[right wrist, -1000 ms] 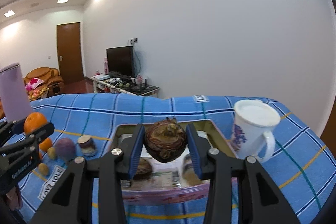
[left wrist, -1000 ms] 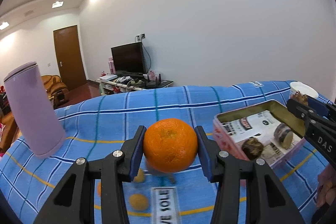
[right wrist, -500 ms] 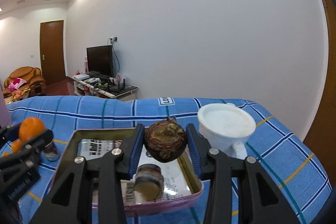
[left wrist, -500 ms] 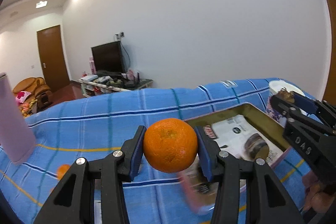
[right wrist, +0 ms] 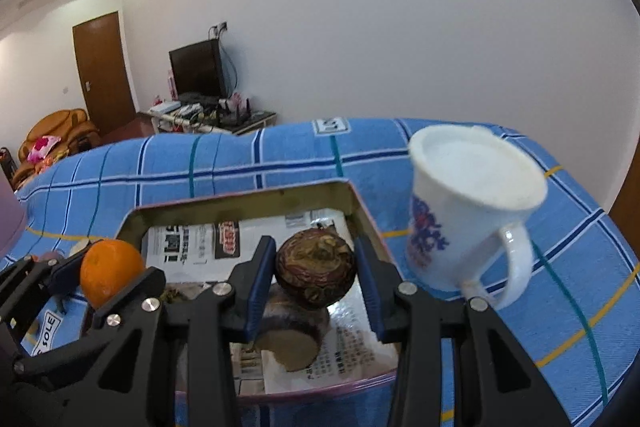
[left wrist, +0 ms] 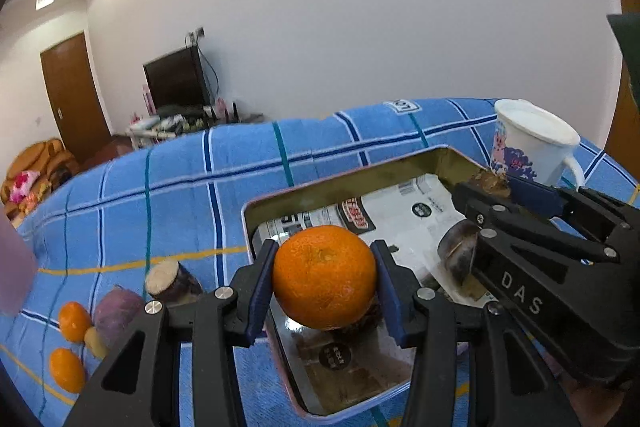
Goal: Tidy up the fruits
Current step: 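Carry the orange and dried fruit into the pink tin and release both, then withdraw both open grippers from the pink tin, then move both tools back toward the remaining fruits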
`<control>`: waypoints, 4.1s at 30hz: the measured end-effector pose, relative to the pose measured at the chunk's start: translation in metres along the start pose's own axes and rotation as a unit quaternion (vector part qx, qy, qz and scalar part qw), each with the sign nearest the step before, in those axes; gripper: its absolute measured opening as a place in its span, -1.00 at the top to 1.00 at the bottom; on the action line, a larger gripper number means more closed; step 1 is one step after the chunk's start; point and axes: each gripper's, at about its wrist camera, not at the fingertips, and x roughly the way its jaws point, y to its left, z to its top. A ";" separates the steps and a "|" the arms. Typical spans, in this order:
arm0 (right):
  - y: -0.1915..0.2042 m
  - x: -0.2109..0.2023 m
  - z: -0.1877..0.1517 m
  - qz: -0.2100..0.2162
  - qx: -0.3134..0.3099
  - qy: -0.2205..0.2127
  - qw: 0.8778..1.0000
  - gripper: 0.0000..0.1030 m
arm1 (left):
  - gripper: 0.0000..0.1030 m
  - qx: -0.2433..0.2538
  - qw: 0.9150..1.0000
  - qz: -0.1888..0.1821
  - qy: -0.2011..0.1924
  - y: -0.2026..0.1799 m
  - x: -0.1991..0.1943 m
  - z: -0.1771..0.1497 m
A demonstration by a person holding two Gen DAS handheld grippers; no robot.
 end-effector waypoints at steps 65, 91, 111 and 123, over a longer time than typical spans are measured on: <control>0.031 -0.067 -0.018 -0.062 0.017 -0.140 0.988 -0.94 | -0.46 -0.051 0.992 0.093 -0.073 0.065 -0.069 -0.037; 0.053 -0.076 -0.027 -0.063 0.015 -0.127 0.990 -0.94 | -0.46 -0.044 0.991 0.100 -0.082 0.071 -0.081 -0.046; 0.086 -0.081 -0.036 -0.032 0.024 -0.098 0.994 -0.94 | -0.46 -0.008 0.994 0.101 -0.039 0.105 -0.082 -0.060; 0.122 -0.081 -0.043 0.007 0.000 -0.087 0.996 -0.81 | -0.46 -0.050 0.994 0.098 -0.012 0.181 -0.075 -0.067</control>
